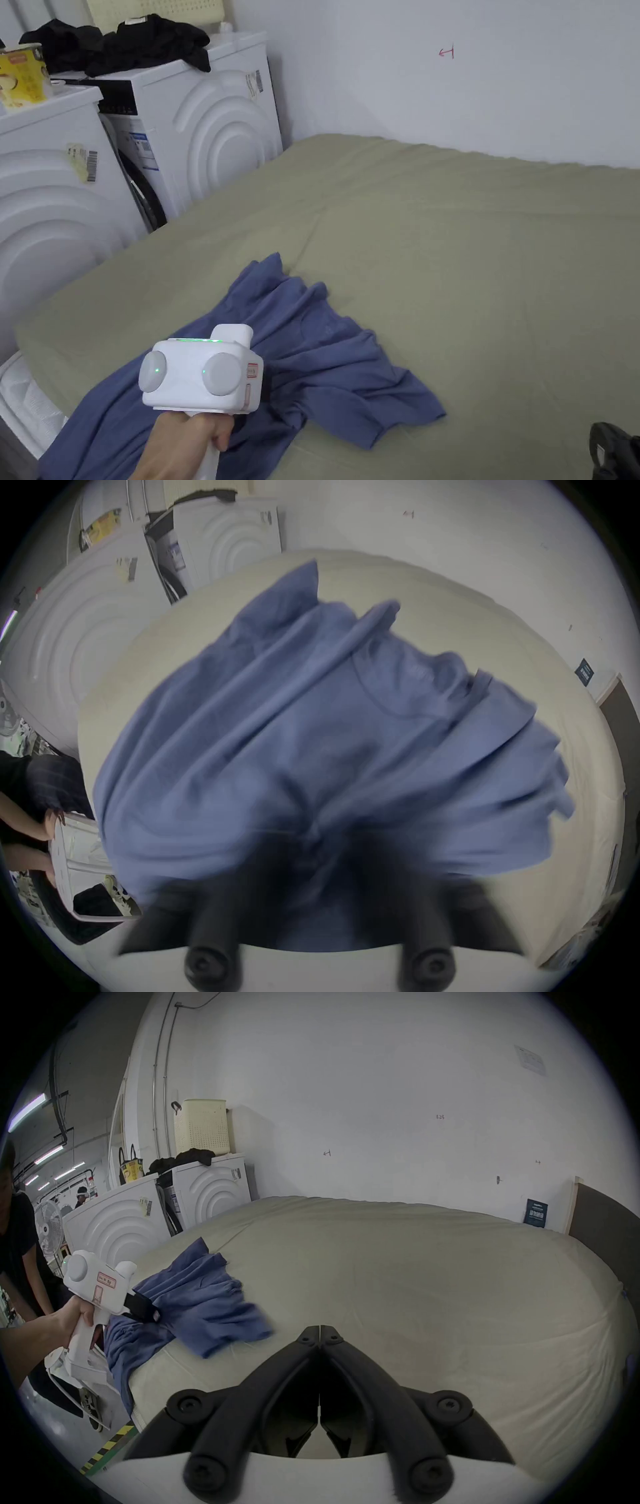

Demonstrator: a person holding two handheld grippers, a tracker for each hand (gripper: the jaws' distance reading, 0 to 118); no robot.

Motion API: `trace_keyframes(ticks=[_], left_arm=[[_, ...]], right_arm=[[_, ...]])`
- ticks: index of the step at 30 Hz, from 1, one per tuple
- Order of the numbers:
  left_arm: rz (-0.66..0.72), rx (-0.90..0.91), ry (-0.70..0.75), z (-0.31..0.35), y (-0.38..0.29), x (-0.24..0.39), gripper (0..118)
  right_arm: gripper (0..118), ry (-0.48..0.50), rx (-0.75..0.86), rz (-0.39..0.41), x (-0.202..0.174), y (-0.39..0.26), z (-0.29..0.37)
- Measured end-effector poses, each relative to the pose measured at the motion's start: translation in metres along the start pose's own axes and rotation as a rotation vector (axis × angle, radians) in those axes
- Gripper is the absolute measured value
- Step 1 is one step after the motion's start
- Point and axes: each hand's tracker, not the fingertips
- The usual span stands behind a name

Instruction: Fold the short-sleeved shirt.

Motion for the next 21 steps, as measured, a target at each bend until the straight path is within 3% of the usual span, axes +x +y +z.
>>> trace_keyframes(ticks=[2,3,6,7,11,21], left_arm=[[-0.009,0.039,-0.026,0.050,-0.020,0.031,3],[0.036,-0.045,-0.099,0.028,0.028,0.006,3],[0.005,0.000,-0.147,0.085,0.038,0.049,3],[0.009,-0.021,-0.164,0.067,0.053,0.044,3],[-0.052,0.042,-0.297,0.100,0.073,0.110,3],[-0.262,0.148,-0.723,0.186,0.103,0.358,3]], right_arm=[[0,-0.046,0.016,0.011,0.014,0.003,0.014],[0,-0.079,0.035,0.000,0.022,0.004,0.021],[0,-0.132,0.060,-0.051,0.052,0.010,0.048],[0,-0.153,0.069,-0.050,0.061,0.011,0.057],[0,-0.251,0.093,-0.054,0.104,0.013,0.100],[0,-0.510,0.105,-0.120,0.196,-0.012,0.207]])
